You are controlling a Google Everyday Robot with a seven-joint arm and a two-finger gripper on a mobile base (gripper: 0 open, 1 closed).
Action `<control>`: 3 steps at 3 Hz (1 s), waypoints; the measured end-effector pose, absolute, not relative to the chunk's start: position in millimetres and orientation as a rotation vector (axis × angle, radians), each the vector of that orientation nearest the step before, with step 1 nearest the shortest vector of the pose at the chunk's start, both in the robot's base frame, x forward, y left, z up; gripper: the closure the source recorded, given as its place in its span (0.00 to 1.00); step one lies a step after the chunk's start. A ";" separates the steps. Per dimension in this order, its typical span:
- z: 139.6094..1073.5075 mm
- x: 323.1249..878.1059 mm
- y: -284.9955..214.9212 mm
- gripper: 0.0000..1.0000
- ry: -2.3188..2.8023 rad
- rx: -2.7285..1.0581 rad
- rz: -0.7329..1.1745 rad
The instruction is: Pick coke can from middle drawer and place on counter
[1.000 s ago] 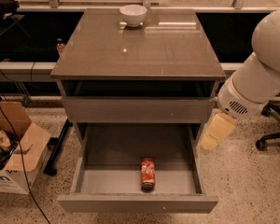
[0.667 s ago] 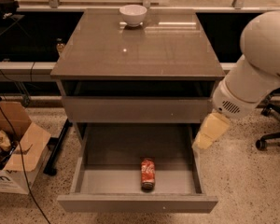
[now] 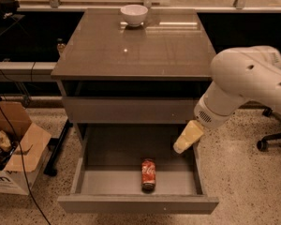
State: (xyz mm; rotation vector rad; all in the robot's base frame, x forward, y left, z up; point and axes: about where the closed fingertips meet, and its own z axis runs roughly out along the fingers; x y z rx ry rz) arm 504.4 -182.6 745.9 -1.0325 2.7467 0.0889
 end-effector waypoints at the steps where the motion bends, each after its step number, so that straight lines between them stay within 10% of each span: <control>1: 703.5 515.0 -174.3 0.00 2.788 -0.871 0.178; 3: 620.1 534.3 -165.0 0.00 2.823 -0.643 0.353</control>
Offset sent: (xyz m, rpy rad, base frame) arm 0.0349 0.0205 -0.1373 0.2324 0.0630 -0.2969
